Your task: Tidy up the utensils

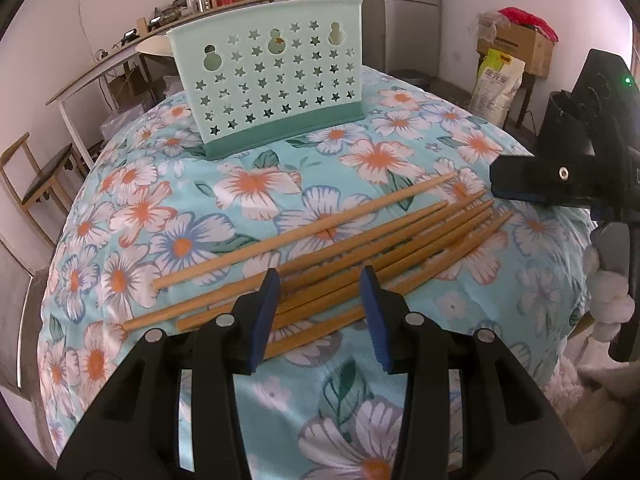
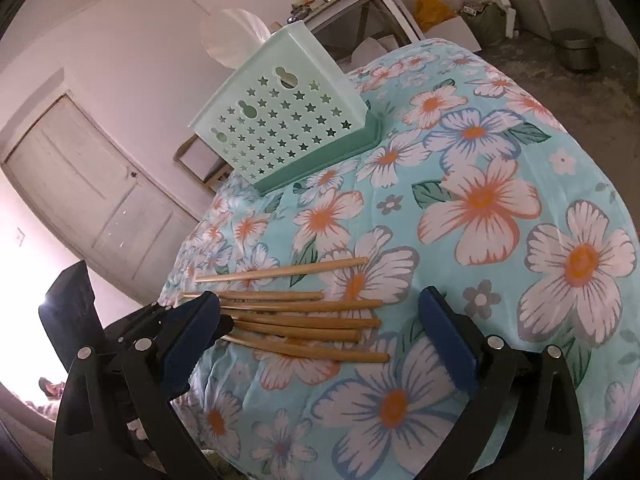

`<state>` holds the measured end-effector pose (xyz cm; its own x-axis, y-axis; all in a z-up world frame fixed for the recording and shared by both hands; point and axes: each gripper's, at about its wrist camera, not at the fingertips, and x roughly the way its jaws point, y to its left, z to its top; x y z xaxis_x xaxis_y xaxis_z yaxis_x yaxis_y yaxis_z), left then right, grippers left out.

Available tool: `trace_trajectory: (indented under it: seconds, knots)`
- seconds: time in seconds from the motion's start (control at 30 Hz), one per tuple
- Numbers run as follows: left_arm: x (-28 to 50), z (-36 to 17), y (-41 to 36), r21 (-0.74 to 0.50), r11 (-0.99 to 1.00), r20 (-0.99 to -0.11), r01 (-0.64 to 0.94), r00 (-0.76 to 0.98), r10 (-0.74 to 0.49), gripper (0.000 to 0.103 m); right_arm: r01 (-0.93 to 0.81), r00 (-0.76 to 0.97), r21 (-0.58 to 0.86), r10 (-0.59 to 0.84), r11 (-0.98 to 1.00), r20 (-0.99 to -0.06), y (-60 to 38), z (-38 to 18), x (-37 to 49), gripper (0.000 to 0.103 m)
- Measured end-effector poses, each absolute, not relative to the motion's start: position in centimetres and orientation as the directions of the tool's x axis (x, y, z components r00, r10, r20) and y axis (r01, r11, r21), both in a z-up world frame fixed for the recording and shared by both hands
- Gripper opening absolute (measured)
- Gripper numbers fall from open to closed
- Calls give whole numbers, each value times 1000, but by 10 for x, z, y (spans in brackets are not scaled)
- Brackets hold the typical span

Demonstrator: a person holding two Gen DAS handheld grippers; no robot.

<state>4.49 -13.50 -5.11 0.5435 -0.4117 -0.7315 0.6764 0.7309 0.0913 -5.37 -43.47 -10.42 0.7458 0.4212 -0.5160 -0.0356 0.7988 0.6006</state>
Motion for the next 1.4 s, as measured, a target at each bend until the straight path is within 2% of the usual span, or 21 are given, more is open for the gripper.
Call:
trace_trajectory:
  seconds: [0.13,0.27,0.4,0.57,0.7,0.83,1.13,1.4]
  knots:
    - [59,-38,-136,53,726,-733,686,520,-439,39,-55,738,567,416,822,-532,-429,-104,-55,97]
    - [74,-24,-149,109,678,-713,727,532,-457,39,-55,737,584,428,810,-523,-432,-105,-55,97]
    - [88,-25,-172,128,553,-762,823,439,-476,37,-60,734,597,441,800,-517,-434,-105,-55,97]
    - [96,-31,-198,61,426,-822,903,287,-492,32,-68,735,598,446,799,-512,-435,-105,-56,97]
    - [95,-41,-216,84,337,-850,938,244,-467,27,-69,737,596,443,800,-510,-434,-105,-57,97]
    - [96,-56,-233,155,293,-868,944,271,-415,24,-73,737,605,451,793,-503,-436,-105,-58,97]
    - [97,-61,-257,152,277,-862,949,264,-433,15,-56,750,617,441,785,-493,-439,-105,-61,97]
    - [96,-28,-233,233,352,-806,907,382,-452,10,-69,754,621,448,781,-481,-438,-105,-64,97]
